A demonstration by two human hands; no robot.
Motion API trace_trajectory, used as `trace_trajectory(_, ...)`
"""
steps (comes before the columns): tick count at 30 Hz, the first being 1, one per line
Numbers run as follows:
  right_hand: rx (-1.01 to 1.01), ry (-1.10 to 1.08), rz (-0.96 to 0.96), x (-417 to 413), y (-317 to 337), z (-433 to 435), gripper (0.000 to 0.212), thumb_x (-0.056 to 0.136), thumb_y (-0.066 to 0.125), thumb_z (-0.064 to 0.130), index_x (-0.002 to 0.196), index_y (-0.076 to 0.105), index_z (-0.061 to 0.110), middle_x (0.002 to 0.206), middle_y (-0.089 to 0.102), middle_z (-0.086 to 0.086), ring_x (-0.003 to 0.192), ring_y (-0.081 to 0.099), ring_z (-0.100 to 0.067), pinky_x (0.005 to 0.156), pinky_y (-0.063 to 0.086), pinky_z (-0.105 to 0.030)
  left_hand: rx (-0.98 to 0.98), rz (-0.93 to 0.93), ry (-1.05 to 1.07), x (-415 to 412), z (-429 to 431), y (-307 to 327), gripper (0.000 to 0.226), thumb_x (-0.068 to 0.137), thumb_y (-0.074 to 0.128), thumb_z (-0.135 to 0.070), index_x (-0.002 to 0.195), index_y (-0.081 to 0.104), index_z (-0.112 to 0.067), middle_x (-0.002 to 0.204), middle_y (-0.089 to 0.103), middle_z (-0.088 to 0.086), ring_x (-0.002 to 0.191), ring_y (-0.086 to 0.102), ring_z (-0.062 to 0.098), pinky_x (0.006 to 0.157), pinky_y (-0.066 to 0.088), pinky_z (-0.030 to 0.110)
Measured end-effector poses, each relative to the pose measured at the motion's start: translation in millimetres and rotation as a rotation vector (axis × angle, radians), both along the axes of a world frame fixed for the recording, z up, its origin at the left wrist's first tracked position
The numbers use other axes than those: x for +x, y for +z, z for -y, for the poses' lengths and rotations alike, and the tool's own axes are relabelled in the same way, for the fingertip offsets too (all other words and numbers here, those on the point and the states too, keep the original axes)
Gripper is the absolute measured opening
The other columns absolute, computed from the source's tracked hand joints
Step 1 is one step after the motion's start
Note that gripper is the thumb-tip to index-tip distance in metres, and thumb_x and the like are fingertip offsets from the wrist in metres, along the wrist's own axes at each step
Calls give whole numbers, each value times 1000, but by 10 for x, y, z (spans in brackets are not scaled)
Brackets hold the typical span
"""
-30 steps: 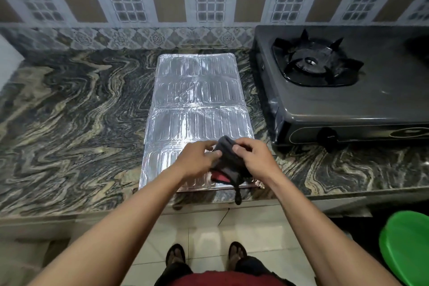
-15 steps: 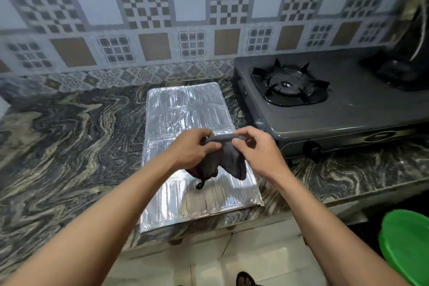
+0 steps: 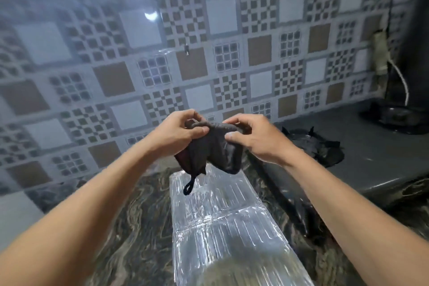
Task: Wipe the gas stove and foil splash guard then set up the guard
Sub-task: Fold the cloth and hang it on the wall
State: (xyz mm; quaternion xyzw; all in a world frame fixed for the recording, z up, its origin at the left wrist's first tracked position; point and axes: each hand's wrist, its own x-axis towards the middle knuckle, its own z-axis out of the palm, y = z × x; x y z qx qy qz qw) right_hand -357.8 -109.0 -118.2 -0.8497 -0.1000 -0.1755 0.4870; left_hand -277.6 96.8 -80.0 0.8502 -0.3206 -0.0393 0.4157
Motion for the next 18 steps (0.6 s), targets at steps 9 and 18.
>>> trace_trajectory(9, -14, 26, 125, 1096, 916, 454, 22, 89, 69, 12, 109, 74, 21, 101, 74, 1, 84, 66, -6, 72, 50, -12, -137, -109, 13, 859, 70, 892, 31, 82, 74, 2, 97, 58, -20, 98, 67, 19, 81, 61, 27, 69, 48, 37)
trace_trajectory(18, -97, 101, 210, 2507, 1260, 830, 18, 91, 66, 12, 101, 72, 26, 106, 66, 6, 97, 61, -13, 78, 52, -30, -161, 276, 297, 1985, 558, 1093, 23, 91, 69, -9, 93, 76, -30, 109, 72, -4, 102, 65, 19, 79, 58, 35)
